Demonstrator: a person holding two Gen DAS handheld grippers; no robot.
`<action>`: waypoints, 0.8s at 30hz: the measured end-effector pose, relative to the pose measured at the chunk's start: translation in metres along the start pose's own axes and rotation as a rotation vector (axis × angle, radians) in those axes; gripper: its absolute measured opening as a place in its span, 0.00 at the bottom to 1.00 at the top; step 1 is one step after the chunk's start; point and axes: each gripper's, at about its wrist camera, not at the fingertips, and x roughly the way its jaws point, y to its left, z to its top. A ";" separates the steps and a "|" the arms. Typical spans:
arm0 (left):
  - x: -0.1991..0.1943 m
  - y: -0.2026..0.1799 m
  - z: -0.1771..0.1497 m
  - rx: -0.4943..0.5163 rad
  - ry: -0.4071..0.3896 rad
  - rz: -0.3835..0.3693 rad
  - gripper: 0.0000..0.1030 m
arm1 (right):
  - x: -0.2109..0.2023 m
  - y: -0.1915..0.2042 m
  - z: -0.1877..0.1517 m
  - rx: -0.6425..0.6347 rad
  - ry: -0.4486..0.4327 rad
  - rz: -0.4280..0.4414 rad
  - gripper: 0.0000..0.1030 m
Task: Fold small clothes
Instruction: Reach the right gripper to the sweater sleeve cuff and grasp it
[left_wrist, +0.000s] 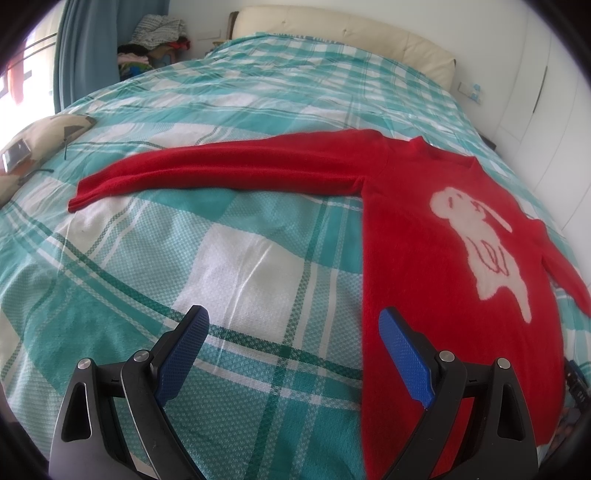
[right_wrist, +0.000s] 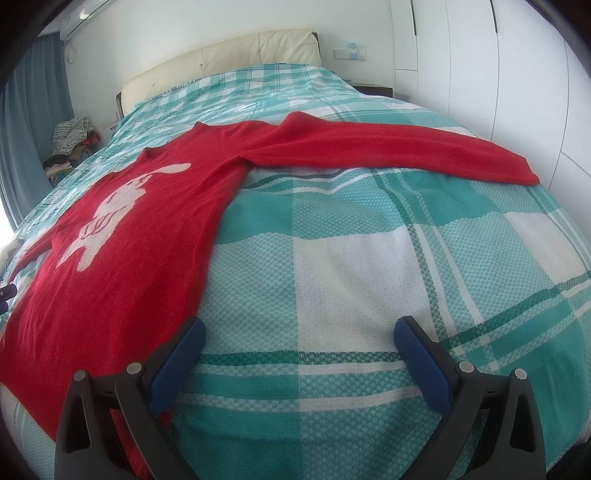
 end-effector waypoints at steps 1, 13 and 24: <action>0.000 0.001 0.000 -0.001 0.000 -0.001 0.92 | -0.001 -0.001 0.000 0.004 0.000 0.005 0.98; -0.005 0.002 0.005 -0.033 -0.015 -0.034 0.92 | -0.051 -0.148 0.049 0.546 -0.116 0.185 0.98; -0.004 0.001 0.004 -0.029 -0.016 -0.007 0.92 | 0.004 -0.305 0.097 0.838 -0.022 0.259 0.72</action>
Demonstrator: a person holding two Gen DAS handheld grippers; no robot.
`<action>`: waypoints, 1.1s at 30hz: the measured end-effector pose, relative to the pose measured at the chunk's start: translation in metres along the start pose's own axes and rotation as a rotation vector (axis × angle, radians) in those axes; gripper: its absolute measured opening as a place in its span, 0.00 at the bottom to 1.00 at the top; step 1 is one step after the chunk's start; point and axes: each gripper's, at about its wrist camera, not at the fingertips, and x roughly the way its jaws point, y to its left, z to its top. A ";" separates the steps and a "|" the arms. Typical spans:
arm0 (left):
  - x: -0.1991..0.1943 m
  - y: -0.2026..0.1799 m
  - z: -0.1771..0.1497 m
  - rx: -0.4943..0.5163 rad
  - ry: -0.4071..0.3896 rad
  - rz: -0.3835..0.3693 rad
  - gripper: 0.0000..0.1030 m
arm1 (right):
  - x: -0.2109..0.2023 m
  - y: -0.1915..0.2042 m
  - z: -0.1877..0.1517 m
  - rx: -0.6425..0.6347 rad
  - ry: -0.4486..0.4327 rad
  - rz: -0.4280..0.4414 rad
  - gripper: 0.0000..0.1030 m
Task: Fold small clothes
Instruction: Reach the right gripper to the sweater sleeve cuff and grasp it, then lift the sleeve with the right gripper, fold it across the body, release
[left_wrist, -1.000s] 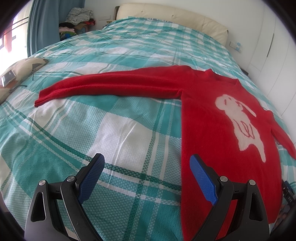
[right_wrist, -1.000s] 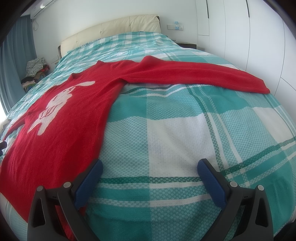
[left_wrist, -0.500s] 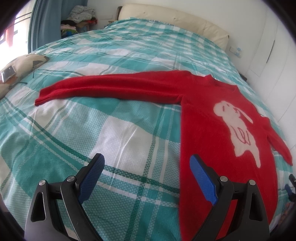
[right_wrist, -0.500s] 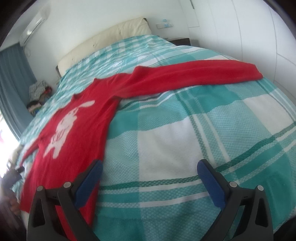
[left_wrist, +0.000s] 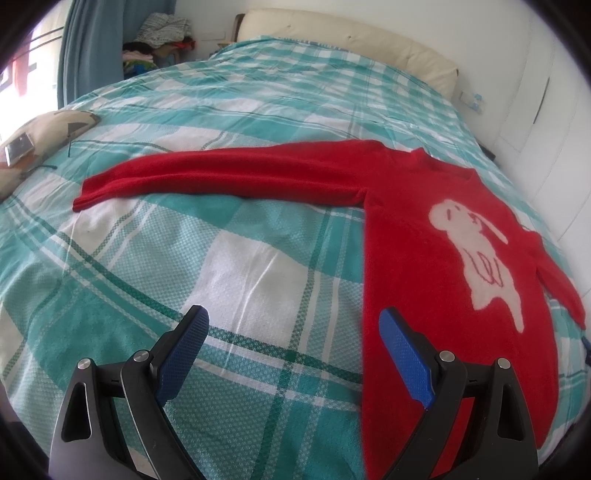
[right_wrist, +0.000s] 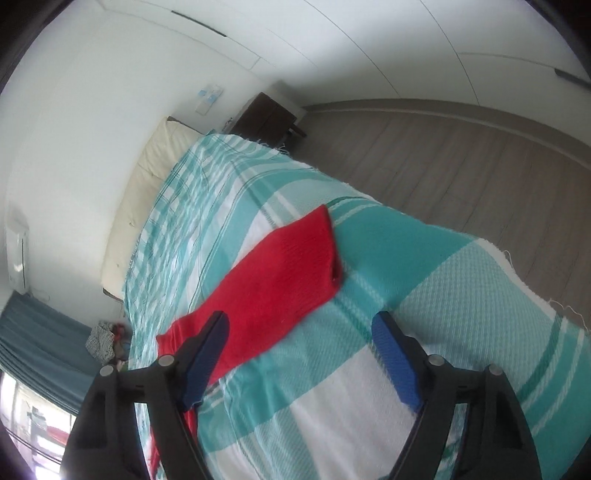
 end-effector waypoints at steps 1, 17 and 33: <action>0.000 0.001 0.000 -0.002 -0.001 0.004 0.92 | 0.005 -0.004 0.004 0.011 0.001 0.005 0.69; 0.001 -0.001 0.003 -0.008 0.010 -0.007 0.92 | 0.006 0.112 0.019 -0.238 -0.075 -0.003 0.04; -0.011 0.015 0.013 -0.037 -0.019 -0.014 0.92 | 0.153 0.444 -0.236 -0.825 0.318 0.251 0.05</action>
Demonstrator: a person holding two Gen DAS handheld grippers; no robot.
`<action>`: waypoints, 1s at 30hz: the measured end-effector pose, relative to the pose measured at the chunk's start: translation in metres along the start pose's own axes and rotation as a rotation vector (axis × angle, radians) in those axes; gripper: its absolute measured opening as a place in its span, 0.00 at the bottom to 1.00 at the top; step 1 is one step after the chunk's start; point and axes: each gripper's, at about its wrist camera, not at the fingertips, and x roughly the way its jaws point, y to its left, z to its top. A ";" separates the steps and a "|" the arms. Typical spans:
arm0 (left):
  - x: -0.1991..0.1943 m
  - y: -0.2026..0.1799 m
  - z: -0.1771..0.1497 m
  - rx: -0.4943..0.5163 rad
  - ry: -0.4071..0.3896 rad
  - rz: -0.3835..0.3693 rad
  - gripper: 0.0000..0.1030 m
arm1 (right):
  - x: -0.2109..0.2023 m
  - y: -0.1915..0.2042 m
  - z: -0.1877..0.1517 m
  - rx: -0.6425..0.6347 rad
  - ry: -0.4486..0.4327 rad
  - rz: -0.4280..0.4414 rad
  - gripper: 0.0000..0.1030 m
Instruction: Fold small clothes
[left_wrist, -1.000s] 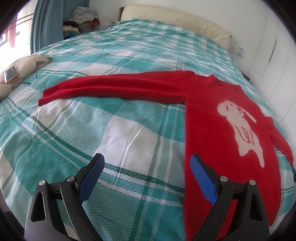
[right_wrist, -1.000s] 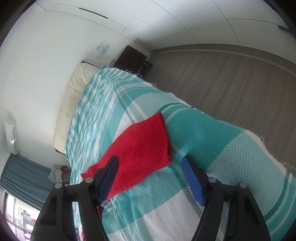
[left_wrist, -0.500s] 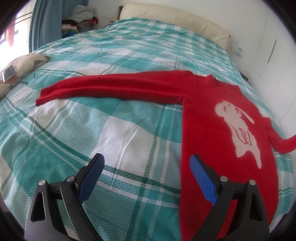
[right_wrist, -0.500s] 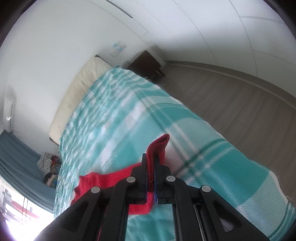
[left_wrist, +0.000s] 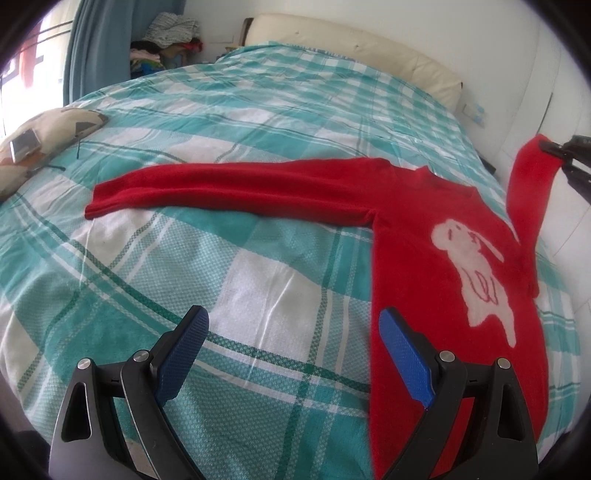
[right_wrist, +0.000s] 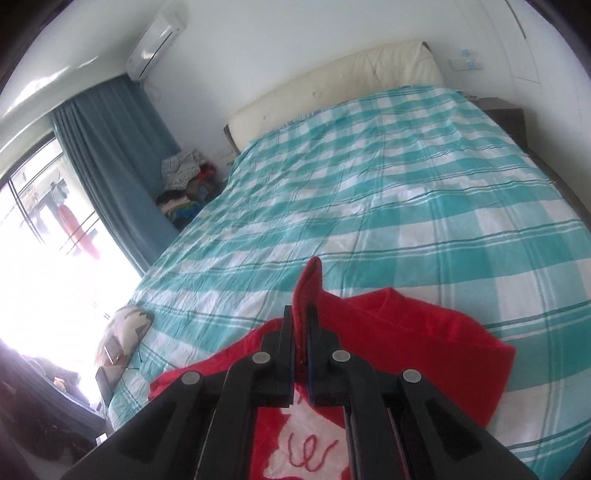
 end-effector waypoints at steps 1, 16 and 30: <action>0.000 0.000 0.000 0.001 -0.001 0.003 0.92 | 0.021 0.003 -0.009 0.021 0.041 0.033 0.08; 0.007 -0.006 -0.003 0.017 0.035 0.000 0.92 | -0.001 -0.086 -0.099 0.001 0.099 -0.170 0.60; 0.010 -0.009 -0.006 0.027 0.050 0.004 0.92 | -0.083 -0.159 -0.198 -0.051 0.029 -0.440 0.60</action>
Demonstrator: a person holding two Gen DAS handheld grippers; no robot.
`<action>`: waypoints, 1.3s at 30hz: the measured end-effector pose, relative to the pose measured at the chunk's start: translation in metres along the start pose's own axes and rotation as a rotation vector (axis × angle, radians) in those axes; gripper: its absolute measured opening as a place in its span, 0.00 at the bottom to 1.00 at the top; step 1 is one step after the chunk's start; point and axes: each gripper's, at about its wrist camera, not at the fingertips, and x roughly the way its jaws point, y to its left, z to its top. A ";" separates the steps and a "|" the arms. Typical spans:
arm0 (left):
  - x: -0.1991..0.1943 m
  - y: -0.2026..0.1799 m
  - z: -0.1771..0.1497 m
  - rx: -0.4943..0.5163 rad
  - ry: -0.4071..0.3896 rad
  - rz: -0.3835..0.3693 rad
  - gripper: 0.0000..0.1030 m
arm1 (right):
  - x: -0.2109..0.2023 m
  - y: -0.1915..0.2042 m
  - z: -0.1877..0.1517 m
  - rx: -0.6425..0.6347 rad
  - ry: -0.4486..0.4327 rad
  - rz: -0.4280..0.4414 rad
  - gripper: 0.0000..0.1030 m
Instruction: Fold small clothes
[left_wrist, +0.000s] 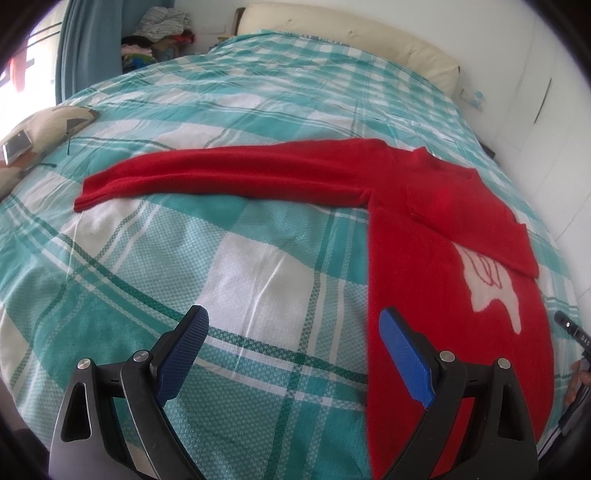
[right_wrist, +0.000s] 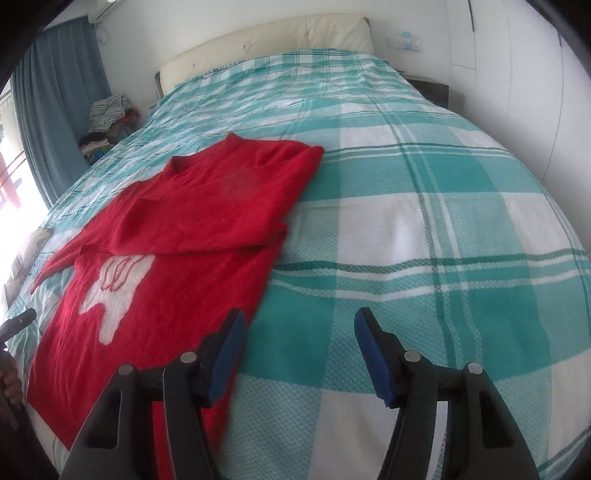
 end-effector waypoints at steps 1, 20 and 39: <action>0.000 0.001 0.000 -0.004 -0.001 0.000 0.92 | -0.002 -0.002 -0.006 -0.004 -0.016 -0.020 0.60; 0.002 -0.004 -0.002 0.017 0.010 0.002 0.92 | -0.001 -0.024 -0.041 0.079 -0.085 -0.009 0.65; 0.001 -0.005 -0.003 0.024 0.013 0.003 0.92 | 0.002 -0.019 -0.043 0.062 -0.074 -0.009 0.73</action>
